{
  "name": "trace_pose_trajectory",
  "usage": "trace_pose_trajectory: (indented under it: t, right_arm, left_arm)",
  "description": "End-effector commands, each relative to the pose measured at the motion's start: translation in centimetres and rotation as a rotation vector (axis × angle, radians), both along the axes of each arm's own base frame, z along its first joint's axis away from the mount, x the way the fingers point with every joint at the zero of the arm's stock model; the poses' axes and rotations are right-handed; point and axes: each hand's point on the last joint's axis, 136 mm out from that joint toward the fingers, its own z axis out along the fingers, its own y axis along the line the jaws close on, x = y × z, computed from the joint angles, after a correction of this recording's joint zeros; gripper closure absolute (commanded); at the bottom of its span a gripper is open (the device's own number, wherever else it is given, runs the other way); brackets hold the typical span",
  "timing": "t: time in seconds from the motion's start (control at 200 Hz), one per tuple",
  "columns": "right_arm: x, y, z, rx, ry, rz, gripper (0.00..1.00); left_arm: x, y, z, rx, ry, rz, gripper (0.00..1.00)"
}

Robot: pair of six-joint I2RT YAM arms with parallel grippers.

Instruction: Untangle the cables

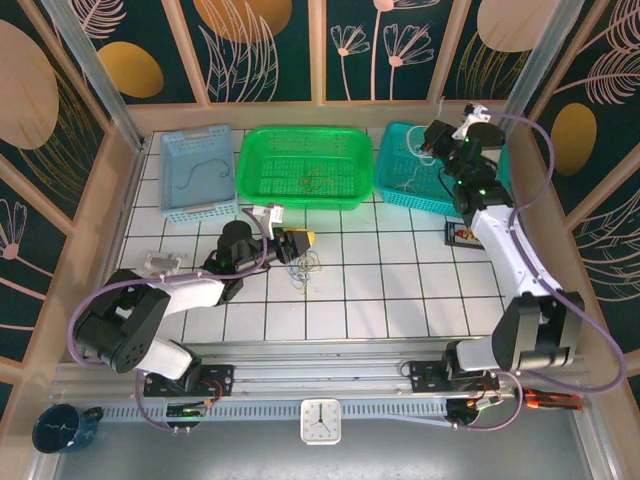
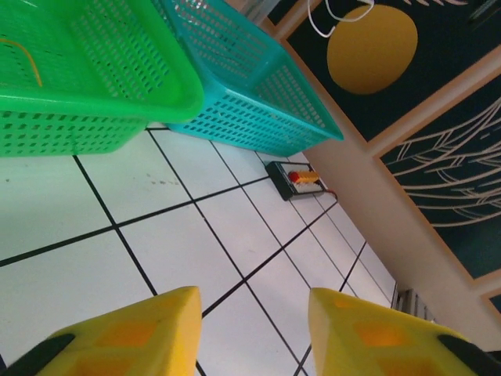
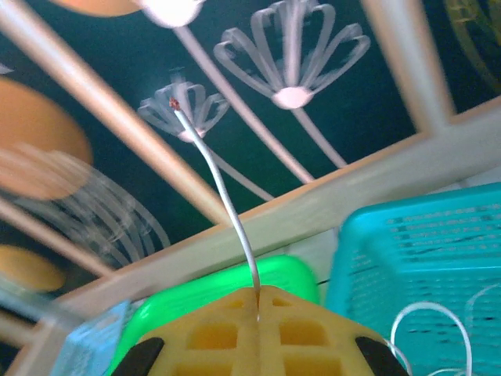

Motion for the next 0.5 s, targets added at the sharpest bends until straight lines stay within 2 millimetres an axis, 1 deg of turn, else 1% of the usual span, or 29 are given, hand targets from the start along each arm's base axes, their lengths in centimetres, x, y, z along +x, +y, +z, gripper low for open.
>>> trace_pose_trajectory:
  t: [0.0, 0.075, 0.095, 0.1, 0.16, 0.185, 0.195, 0.22, 0.29, 0.33, 0.355, 0.375, 0.495]
  right_arm:
    - [2.9, -3.7, -3.0, 0.021, 0.045, -0.133, 1.00]
    - [4.4, -5.5, -5.4, 0.018, 0.089, -0.185, 1.00]
    - [4.6, -5.9, -5.6, 0.017, 0.093, -0.195, 1.00]
    - [4.9, -5.9, -6.1, 0.016, 0.103, -0.197, 1.00]
    - [6.0, -6.7, -7.2, 0.008, 0.120, -0.206, 1.00]
    - [6.5, -7.0, -8.0, 0.003, 0.135, -0.208, 1.00]
    - [6.7, -7.1, -8.3, 0.001, 0.141, -0.207, 0.98]
    - [7.2, -7.3, -8.8, -0.003, 0.149, -0.202, 0.89]
    - [8.3, -7.5, -10.0, -0.005, 0.176, -0.174, 0.71]
    - [8.6, -7.4, -10.2, -0.008, 0.184, -0.158, 0.64]
    - [8.8, -7.3, -10.2, -0.009, 0.184, -0.144, 0.61]
    - [8.8, -7.2, -10.1, -0.011, 0.183, -0.135, 0.60]
    - [8.0, -6.0, -9.1, -0.007, 0.162, -0.092, 0.57]
  left_arm:
    - [0.1, 0.4, 0.5, 0.000, -0.015, 0.028, 0.50]
    - [0.0, 0.5, 0.5, 0.001, -0.010, 0.033, 0.41]
    - [0.0, 0.5, 0.5, 0.000, -0.010, 0.035, 0.40]
    - [0.0, 0.5, 0.5, 0.000, -0.011, 0.036, 0.39]
    - [0.0, 0.6, 0.6, -0.002, -0.011, 0.042, 0.33]
    - [0.0, 0.7, 0.6, -0.001, -0.008, 0.045, 0.30]
    - [0.0, 0.8, 0.7, -0.003, -0.011, 0.048, 0.30]
    - [0.0, 0.8, 0.7, -0.003, -0.012, 0.050, 0.27]
    - [0.0, 1.1, 0.8, -0.004, -0.013, 0.064, 0.19]
    - [0.0, 1.3, 0.8, -0.001, -0.011, 0.075, 0.13]
    - [0.0, 1.4, 0.9, 0.002, -0.012, 0.082, 0.09]
    - [0.0, 1.5, 0.8, 0.005, -0.010, 0.089, 0.02]
    - [0.1, 2.2, 0.7, 0.024, -0.006, 0.127, 0.01]
